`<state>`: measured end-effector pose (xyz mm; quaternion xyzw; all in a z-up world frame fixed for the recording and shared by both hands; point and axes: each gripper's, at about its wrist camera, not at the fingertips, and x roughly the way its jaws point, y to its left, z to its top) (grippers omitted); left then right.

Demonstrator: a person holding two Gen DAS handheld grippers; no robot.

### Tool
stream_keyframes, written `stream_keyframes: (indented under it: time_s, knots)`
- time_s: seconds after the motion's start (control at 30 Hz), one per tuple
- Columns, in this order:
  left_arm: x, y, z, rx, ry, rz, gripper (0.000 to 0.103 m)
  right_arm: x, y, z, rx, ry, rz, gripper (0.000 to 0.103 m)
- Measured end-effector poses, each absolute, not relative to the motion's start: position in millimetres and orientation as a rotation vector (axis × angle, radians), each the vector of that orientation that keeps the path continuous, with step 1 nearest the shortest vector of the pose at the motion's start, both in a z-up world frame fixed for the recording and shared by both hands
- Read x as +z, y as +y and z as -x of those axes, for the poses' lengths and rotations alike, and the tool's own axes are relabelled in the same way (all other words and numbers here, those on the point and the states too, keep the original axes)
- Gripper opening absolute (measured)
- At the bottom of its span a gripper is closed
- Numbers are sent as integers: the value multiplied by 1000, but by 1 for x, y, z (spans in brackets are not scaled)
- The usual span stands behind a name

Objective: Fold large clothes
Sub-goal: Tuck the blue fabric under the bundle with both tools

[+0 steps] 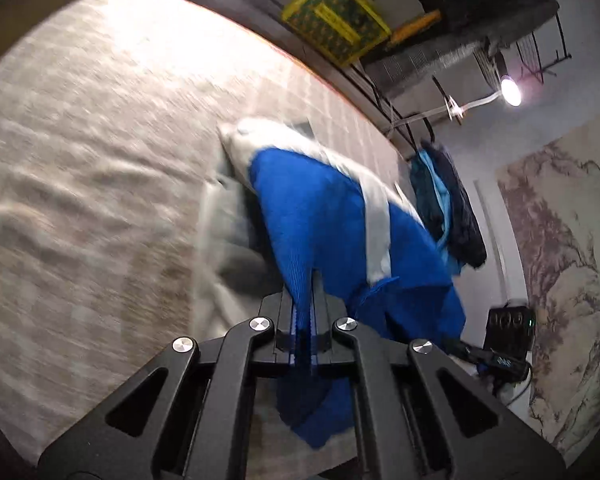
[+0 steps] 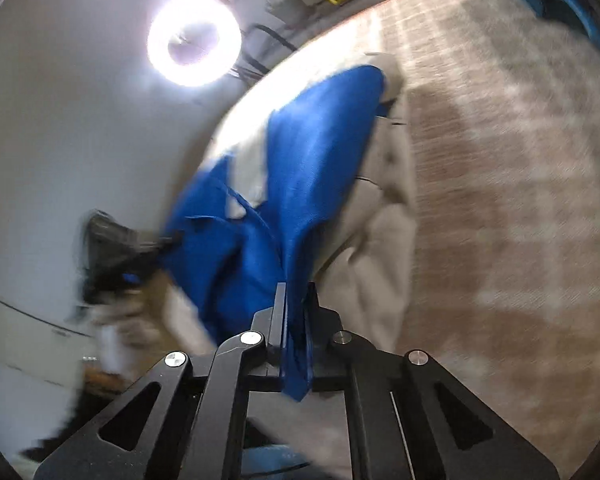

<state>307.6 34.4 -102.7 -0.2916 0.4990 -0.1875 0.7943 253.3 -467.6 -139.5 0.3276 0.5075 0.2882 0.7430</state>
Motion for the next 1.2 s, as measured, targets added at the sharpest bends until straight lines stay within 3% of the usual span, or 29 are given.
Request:
stream_keyframes:
  time_s: [0.1, 0.27, 0.37, 0.47, 0.7, 0.83, 1.0, 1.2]
  knots:
    - [-124, 34, -313, -349, 1123, 583, 2, -151, -459, -251, 657, 1147, -785, 2]
    - [-152, 19, -308, -333, 1202, 533, 4, -158, -414, -255, 524, 1242, -527, 2]
    - [-128, 19, -305, -346, 1175, 475, 5, -120, -390, -248, 490, 1166, -330, 2]
    - [-89, 26, -304, -328, 1085, 442, 13, -89, -379, -242, 419, 1096, -203, 3]
    - [-44, -6, -339, -321, 939, 374, 13, -42, -328, -268, 435, 872, -179, 3]
    - [-63, -28, -364, -312, 931, 323, 13, -52, -295, -318, 478, 828, -179, 3]
    - [-107, -41, -380, -253, 956, 139, 15, -79, -256, -348, 486, 904, -119, 3]
    - [-153, -19, -384, -312, 1015, 253, 12, -133, -249, -349, 514, 1048, -237, 0]
